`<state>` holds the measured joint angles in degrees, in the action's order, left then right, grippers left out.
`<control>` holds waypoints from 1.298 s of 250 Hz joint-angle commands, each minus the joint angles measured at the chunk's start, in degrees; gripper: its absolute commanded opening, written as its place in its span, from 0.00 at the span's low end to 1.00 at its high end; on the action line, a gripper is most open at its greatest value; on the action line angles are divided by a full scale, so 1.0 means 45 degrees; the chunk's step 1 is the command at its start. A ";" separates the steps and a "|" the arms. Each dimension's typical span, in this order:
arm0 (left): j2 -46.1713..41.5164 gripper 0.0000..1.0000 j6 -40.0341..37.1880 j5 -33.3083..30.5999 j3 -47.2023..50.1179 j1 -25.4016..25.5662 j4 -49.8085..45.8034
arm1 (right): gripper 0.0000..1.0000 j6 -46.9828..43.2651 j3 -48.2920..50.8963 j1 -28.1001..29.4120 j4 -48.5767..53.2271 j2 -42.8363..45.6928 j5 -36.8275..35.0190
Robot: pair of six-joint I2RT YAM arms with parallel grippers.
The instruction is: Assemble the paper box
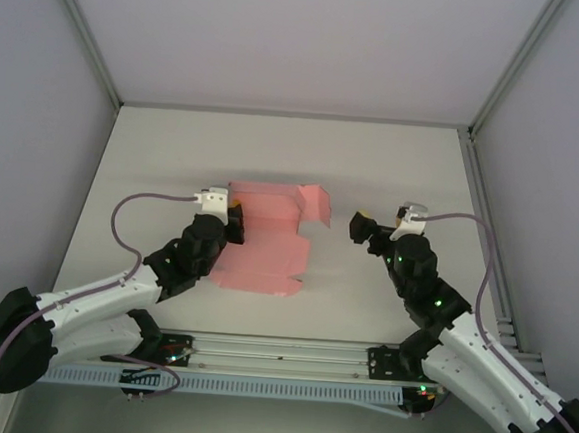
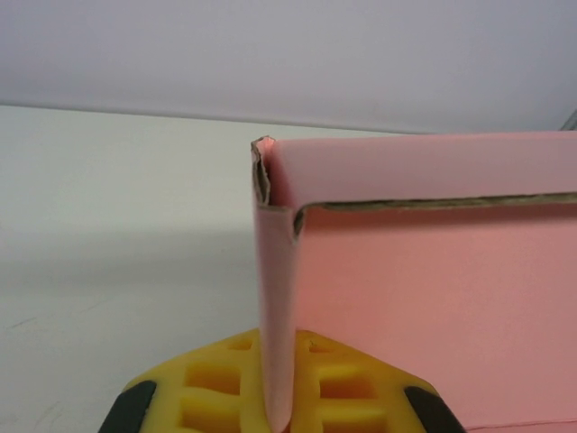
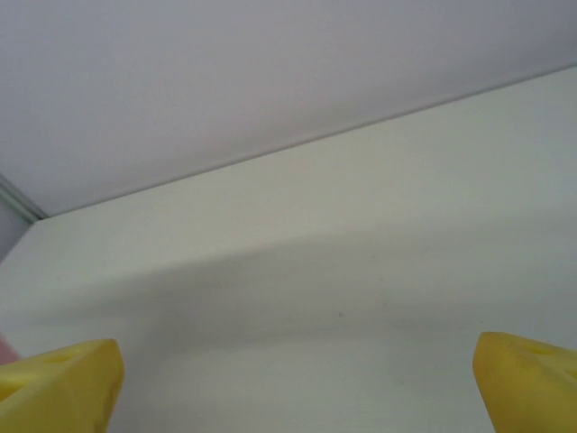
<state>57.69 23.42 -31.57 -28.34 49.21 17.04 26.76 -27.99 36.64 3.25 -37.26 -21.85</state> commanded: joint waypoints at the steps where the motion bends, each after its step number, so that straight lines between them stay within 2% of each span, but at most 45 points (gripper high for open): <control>1: -0.0280 0.00 -0.0376 0.0596 0.0125 -0.0095 0.0134 | 1.00 -0.0352 -0.0839 -0.0444 0.0576 -0.0895 0.0671; 14: -0.0281 0.00 -0.0415 0.0682 0.0115 -0.0093 0.0159 | 1.00 -0.0536 -0.1090 -0.0538 0.0404 -0.1430 0.0870; 27: -0.0286 0.00 -0.0448 0.0689 0.0160 -0.0096 0.0208 | 1.00 -0.0645 -0.1359 -0.0585 0.0236 -0.1956 0.1752; 84: -0.0282 0.00 -0.0529 0.0849 0.0237 -0.0086 0.0355 | 1.00 -0.1923 -0.1906 -0.0585 -0.1184 -0.3355 0.6562; 156: -0.0172 0.00 -0.0563 0.1131 0.0179 -0.0095 0.0551 | 1.00 -0.1731 -0.1991 -0.0553 -0.2553 -0.4597 0.9373; 212: -0.0008 0.00 -0.0554 0.1410 0.0096 -0.0092 0.0649 | 1.00 -0.1747 -0.2549 -0.0310 -0.3339 -0.5940 0.9927; 254: 0.0048 0.00 -0.0526 0.1604 0.0047 -0.0085 0.0721 | 1.00 -0.1836 -0.2913 0.0038 -0.3667 -0.6858 0.9663; 290: 0.0089 0.00 -0.0506 0.1648 0.0007 -0.0092 0.0728 | 1.00 -0.1956 -0.3087 0.0343 -0.3773 -0.7366 0.8730; 325: 0.0072 0.00 -0.0312 0.1023 -0.0099 -0.0085 0.0310 | 1.00 -0.2178 -0.3230 0.0352 -0.2524 -0.6719 0.7452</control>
<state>58.13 21.93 -29.85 -27.88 47.35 16.60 18.98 -40.25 36.86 -10.24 -69.38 16.64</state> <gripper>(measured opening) 0.046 0.998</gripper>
